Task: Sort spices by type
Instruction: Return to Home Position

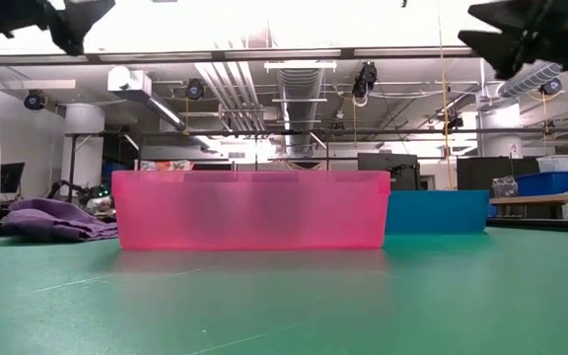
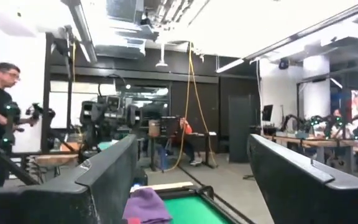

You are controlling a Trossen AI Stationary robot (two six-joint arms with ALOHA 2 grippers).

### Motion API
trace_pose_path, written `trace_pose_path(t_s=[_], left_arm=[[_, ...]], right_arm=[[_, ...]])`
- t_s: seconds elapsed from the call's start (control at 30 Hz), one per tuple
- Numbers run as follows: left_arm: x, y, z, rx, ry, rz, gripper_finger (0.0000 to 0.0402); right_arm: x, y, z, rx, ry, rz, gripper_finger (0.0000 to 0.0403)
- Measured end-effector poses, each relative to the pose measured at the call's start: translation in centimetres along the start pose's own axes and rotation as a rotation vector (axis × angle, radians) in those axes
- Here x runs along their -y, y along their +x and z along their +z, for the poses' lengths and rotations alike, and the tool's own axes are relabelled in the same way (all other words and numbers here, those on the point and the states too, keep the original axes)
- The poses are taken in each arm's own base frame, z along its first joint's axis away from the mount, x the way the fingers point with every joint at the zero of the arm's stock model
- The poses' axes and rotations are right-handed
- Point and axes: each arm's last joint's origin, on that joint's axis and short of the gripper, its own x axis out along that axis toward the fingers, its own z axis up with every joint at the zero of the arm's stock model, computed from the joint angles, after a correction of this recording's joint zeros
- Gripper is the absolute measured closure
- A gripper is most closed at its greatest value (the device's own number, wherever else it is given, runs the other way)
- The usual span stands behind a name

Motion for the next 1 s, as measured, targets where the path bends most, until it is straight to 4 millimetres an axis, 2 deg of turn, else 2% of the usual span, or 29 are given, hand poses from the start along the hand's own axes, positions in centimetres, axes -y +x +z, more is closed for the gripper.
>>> trace_pose_path(t_s=[0.07, 0.23, 0.3, 0.4, 0.5, 0.67, 0.8, 1.0], left_arm=[[-0.1, 0.2, -1.0, 0.044, -0.005, -0.008, 0.0119], [-0.8, -0.4, -6.3, 0.131, -0.096, -0.027, 0.0119], [-0.9, -0.1, -7.2, 0.005, -0.147, -0.008, 0.0119], [-1.0, -0.1, -8.2, -0.068, -0.122, 0.011, 0.0119], [-1.3, -0.1, -8.3, -0.081, -0.049, 0.080, 0.0119], [-1.3, -0.1, -8.4, -0.098, 0.153, 0.078, 0.0119], [-1.3, -0.2, -8.7, -0.138, 0.297, 0.068, 0.0119], [-1.3, 0.0, -8.8, -0.157, 0.316, 0.066, 0.0119]], right_arm=[[0.0, -0.6, -1.0, 0.011, 0.025, -0.003, 0.0107], [-0.1, -0.6, -2.4, -0.064, 0.077, -0.011, 0.0101], [-0.1, -0.6, -2.4, -0.067, 0.069, -0.012, 0.0097], [0.0, -0.6, -2.2, -0.043, 0.007, -0.028, 0.0092], [0.2, -0.6, -2.2, -0.050, -0.020, -0.107, 0.0087], [0.4, -0.6, -2.4, -0.069, -0.024, -0.158, 0.0080], [0.4, -0.6, -2.7, -0.088, 0.085, -0.162, 0.0076], [0.4, -0.5, -2.8, -0.088, 0.233, -0.168, 0.0081]])
